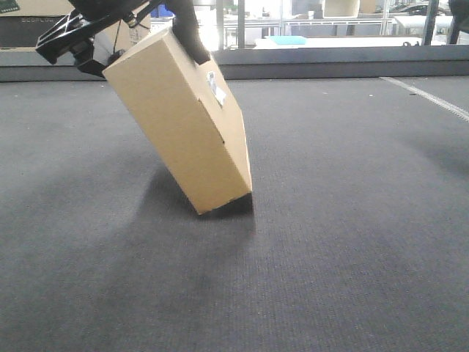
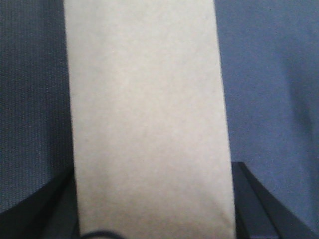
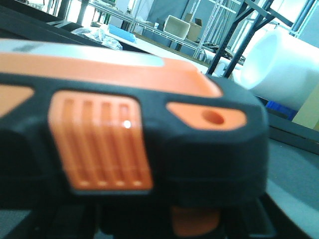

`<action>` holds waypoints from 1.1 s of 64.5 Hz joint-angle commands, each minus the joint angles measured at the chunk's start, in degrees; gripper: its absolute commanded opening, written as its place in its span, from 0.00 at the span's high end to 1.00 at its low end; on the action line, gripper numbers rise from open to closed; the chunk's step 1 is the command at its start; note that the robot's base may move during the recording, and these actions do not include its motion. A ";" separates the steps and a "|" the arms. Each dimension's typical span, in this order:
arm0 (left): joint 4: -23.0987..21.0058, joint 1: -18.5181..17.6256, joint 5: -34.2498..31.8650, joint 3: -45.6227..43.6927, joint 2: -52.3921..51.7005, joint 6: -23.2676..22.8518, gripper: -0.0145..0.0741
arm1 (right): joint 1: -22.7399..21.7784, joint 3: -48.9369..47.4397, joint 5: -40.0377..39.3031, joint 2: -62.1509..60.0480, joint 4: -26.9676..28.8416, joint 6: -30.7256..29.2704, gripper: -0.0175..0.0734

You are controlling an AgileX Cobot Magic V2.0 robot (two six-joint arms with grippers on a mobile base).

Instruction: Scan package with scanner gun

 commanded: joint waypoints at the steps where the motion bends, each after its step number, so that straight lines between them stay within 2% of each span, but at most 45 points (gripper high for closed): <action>1: -0.52 0.13 -0.61 -0.54 -0.40 0.04 0.96 | -0.04 -0.61 -3.83 -0.67 -0.05 -0.65 0.98; 11: -0.52 0.13 -0.61 -0.54 -0.40 0.04 0.96 | -0.04 -0.61 -5.85 -0.67 -0.05 -0.42 0.98; 13: -0.52 0.13 -0.61 -0.54 -0.40 0.04 0.96 | -0.04 -0.61 -5.99 -0.81 -0.05 1.07 0.98; 19: -0.52 0.13 -0.61 -0.54 -0.40 0.04 0.96 | -0.04 -0.61 -5.21 -1.81 -1.60 8.35 0.98; 29: -0.52 0.13 -0.61 -0.54 -0.40 0.04 0.96 | -0.04 -0.64 -4.44 -4.33 -8.20 18.83 0.98; 42: -0.52 0.13 -0.61 -0.54 -0.40 0.04 0.96 | -0.04 -0.64 -1.67 -4.94 -8.42 32.64 0.98; 51: -0.52 0.13 -0.61 -0.54 -0.40 0.04 0.96 | -0.04 -0.64 -2.88 -2.59 -8.42 36.71 0.98; 62: -0.52 0.13 -0.61 -0.54 -0.40 0.04 0.96 | -0.04 -0.64 -10.80 3.27 -10.24 43.71 0.98; 71: -0.52 0.13 -0.61 -0.54 -0.40 0.04 0.96 | -0.04 -0.64 -10.80 8.58 -10.80 44.87 0.98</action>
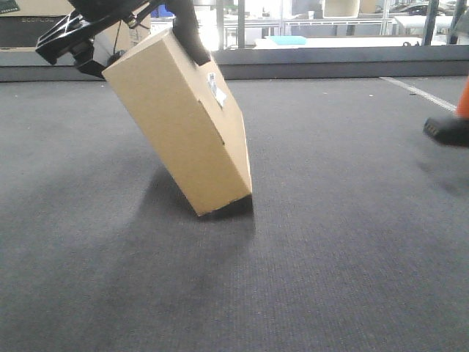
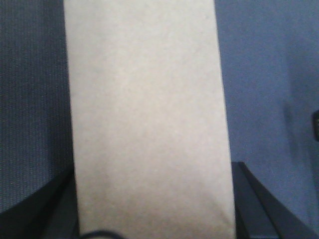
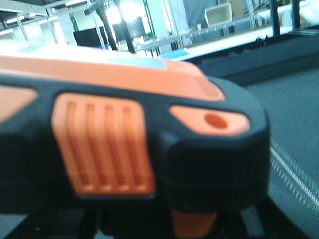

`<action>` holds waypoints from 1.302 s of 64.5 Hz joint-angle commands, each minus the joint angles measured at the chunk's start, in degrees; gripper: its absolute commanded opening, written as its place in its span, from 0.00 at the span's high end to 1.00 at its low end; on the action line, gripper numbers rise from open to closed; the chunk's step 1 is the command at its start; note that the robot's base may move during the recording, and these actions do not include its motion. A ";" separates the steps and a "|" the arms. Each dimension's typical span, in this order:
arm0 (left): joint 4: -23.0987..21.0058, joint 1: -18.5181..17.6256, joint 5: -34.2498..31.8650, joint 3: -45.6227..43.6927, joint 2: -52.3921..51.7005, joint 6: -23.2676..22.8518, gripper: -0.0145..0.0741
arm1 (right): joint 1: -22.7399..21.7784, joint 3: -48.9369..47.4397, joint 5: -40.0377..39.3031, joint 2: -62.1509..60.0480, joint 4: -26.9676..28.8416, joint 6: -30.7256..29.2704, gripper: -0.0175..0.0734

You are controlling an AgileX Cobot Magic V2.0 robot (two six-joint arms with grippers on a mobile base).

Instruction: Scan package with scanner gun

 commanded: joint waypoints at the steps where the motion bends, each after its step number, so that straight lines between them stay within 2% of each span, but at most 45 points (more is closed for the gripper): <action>1: -0.52 0.13 -0.97 -0.54 -0.40 0.04 0.96 | -0.04 -0.55 -4.33 2.90 -1.04 1.27 0.98; 17: -0.50 0.13 -1.73 -0.54 -0.40 0.04 0.96 | -0.04 -0.55 -4.33 4.94 -3.02 -0.62 0.98; 47: -0.50 0.13 -1.83 -0.54 -0.40 0.04 0.96 | -0.04 -0.55 -4.33 4.94 -3.14 -0.62 0.98; 59: -0.50 0.13 -1.83 -0.54 -0.40 0.04 0.96 | -0.04 -0.55 -4.33 4.94 -5.07 -0.62 0.97; 65: -0.50 0.13 -1.83 -0.54 -0.40 0.04 0.96 | -0.04 -0.55 -4.33 4.94 -5.07 -0.62 0.84; 77: -0.39 0.13 -1.84 -0.54 -0.40 0.04 0.96 | -0.04 -0.55 -4.33 4.94 -4.83 -0.62 0.39; 84: -0.39 0.13 -1.84 -0.54 -0.40 0.04 0.96 | -0.04 -0.55 -4.33 4.94 -4.41 -0.62 0.26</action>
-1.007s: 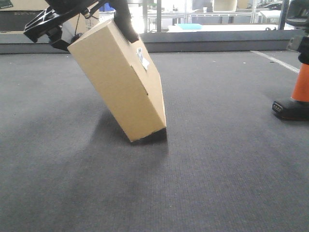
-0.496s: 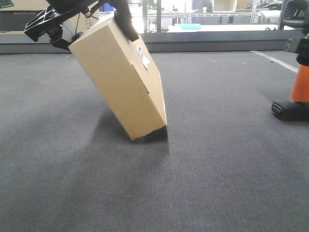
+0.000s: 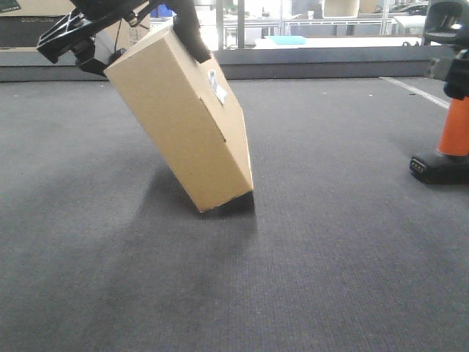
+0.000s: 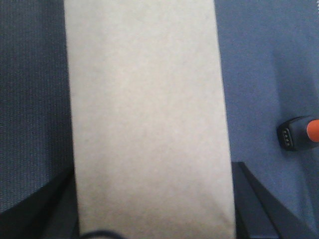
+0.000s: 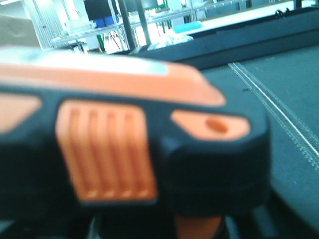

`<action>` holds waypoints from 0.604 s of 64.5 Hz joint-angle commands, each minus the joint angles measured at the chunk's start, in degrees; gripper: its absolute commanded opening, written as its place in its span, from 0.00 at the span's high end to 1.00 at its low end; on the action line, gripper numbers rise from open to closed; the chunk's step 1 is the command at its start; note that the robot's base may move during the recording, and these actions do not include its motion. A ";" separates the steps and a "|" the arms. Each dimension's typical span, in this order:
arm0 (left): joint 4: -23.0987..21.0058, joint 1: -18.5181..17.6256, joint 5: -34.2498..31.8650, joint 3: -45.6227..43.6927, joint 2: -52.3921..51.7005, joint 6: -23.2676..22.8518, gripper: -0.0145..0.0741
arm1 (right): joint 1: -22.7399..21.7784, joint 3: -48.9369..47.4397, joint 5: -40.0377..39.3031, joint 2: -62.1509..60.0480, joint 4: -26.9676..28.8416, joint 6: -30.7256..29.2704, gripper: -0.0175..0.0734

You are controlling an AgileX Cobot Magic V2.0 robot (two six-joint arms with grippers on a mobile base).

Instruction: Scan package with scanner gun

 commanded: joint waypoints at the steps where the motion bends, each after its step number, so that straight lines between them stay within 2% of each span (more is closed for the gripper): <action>1: -0.39 0.13 -1.10 -0.54 -0.40 0.04 0.96 | -0.04 -0.40 -2.51 -0.19 0.00 -0.11 0.25; 6: -0.39 0.13 -1.10 -0.54 -0.40 0.18 0.96 | -0.04 -0.40 -2.51 -0.29 0.00 -0.11 0.19; 27: -0.39 0.13 -1.10 -0.54 -0.40 1.36 0.96 | -0.04 0.21 -2.51 -0.29 -1.71 -0.11 0.19; 39: -0.39 0.13 -1.10 -0.54 -0.40 1.36 0.96 | -0.04 4.63 -2.51 -0.55 -2.63 -0.80 0.19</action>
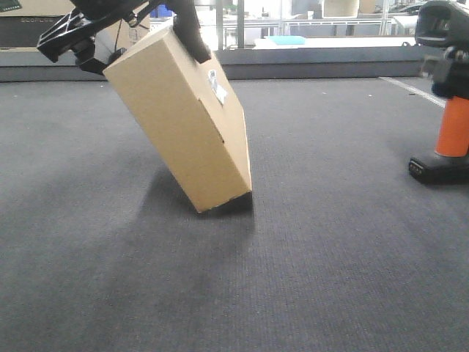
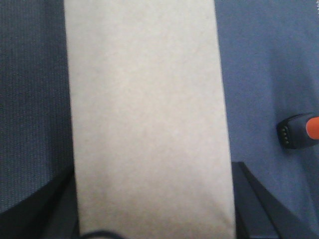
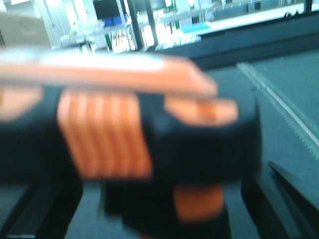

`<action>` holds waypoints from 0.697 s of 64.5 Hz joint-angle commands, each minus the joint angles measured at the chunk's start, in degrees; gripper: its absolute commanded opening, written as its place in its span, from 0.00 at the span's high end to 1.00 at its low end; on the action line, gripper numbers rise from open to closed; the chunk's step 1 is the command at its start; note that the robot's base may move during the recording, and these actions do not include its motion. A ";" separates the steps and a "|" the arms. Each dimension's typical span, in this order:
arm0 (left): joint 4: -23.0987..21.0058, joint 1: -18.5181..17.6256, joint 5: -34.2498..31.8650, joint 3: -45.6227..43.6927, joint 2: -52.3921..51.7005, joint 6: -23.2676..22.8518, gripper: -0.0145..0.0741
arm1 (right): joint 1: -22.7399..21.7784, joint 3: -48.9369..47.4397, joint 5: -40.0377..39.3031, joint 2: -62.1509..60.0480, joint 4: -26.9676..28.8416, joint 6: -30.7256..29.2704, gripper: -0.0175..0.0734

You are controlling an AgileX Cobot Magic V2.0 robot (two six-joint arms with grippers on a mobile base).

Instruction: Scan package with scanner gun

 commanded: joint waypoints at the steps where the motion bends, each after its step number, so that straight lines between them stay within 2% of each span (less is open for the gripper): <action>1: -0.39 0.13 -1.10 -0.54 -0.40 0.45 0.96 | -0.04 2.61 -1.26 -0.68 -0.82 -0.67 0.19; 15: -0.39 0.13 -1.10 -0.54 -0.40 0.69 0.96 | -0.04 7.37 -1.26 -3.83 -0.82 -1.51 0.19; 30: -0.39 0.13 -0.47 -0.54 -0.40 0.92 0.96 | -0.04 10.67 -0.88 -13.47 -0.69 -1.51 0.19; 37: -0.39 0.13 -0.38 -0.54 -0.40 2.17 0.96 | -0.04 11.37 7.57 -19.48 -0.69 -1.51 0.19; 40: -0.04 0.13 -0.28 -0.54 -0.40 2.26 0.96 | -0.04 11.37 13.54 -23.25 -0.69 -1.51 0.20; 45: 1.66 0.13 -0.11 -0.54 -0.40 2.26 0.96 | -0.04 11.37 21.01 -28.19 -0.69 -1.66 0.26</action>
